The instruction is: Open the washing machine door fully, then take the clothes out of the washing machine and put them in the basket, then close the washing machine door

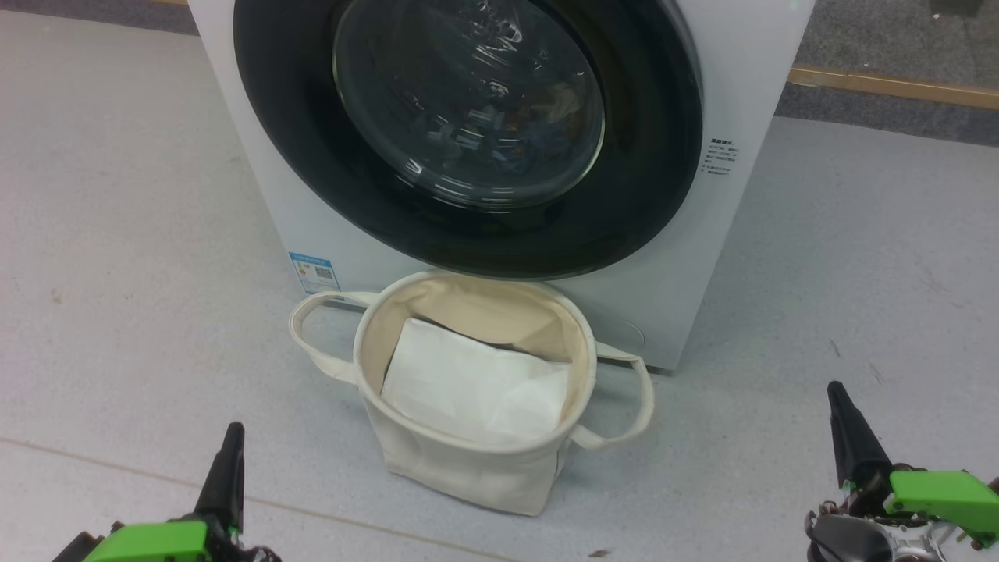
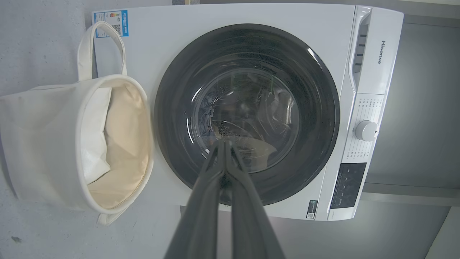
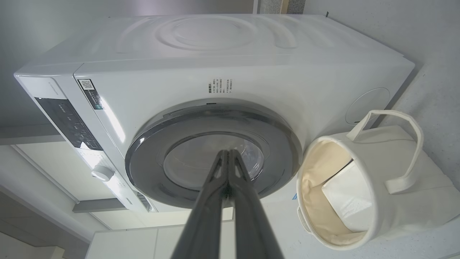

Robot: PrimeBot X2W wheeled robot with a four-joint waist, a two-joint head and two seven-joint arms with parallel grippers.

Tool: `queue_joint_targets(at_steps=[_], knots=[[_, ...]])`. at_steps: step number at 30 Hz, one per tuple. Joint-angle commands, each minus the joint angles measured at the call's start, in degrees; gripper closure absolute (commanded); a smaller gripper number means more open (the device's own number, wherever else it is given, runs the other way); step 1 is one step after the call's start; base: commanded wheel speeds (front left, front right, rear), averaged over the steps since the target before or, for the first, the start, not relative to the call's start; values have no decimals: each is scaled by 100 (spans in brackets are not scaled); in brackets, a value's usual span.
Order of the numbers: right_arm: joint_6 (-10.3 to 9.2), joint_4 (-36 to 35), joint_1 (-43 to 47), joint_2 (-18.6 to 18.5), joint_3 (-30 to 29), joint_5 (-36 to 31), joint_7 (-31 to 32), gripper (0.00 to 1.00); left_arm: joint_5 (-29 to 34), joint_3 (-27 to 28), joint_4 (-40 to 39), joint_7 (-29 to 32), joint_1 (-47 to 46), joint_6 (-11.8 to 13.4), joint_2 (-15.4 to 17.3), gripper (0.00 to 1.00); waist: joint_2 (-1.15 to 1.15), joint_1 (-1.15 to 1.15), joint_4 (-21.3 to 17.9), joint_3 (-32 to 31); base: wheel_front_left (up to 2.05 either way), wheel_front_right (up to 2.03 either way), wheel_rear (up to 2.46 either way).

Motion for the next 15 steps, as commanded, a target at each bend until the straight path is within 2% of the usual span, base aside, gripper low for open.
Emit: queue_joint_targets(at_steps=[1, 15], knots=[[31, -232, -84, -48, 111, 33, 46, 100, -19, 193, -219, 44, -139, -41, 30, 100, 0, 0, 0, 0, 0, 0, 0], [31, -232, -84, -48, 111, 33, 46, 100, -19, 193, -219, 44, -139, -41, 30, 100, 0, 0, 0, 0, 0, 0, 0]])
